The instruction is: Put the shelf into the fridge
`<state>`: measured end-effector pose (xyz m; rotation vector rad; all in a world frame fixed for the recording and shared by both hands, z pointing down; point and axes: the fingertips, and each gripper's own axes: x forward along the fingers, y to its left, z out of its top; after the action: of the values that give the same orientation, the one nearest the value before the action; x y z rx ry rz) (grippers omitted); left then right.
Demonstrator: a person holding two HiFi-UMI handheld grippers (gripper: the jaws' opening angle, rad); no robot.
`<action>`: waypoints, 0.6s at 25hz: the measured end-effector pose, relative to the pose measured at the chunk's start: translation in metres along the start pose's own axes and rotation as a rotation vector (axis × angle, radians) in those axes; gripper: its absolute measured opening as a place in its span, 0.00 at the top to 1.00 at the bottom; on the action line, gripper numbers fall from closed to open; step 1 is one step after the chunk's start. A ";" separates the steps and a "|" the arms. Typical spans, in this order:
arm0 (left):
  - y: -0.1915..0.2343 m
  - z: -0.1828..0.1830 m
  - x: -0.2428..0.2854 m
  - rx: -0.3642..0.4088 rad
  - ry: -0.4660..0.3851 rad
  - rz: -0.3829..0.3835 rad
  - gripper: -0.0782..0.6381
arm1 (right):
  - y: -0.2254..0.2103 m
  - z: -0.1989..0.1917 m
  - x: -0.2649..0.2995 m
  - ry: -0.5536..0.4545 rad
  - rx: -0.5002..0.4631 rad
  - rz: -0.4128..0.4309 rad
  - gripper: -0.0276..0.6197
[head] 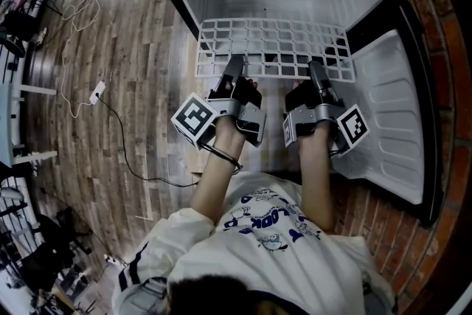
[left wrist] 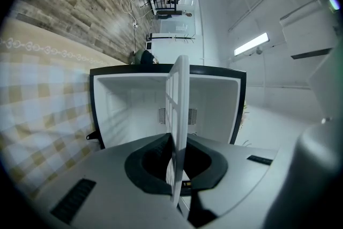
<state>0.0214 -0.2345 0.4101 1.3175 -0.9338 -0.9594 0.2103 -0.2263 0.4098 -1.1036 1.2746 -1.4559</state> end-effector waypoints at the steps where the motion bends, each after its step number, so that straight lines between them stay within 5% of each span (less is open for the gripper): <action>1: -0.001 0.000 0.000 0.000 0.000 -0.004 0.84 | 0.000 0.000 0.000 0.000 0.003 -0.001 0.88; 15: 0.001 0.000 0.002 0.016 0.007 0.004 0.84 | -0.002 0.003 0.004 0.000 0.009 0.001 0.88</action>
<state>0.0221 -0.2363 0.4112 1.3308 -0.9404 -0.9453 0.2122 -0.2302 0.4122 -1.0967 1.2668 -1.4596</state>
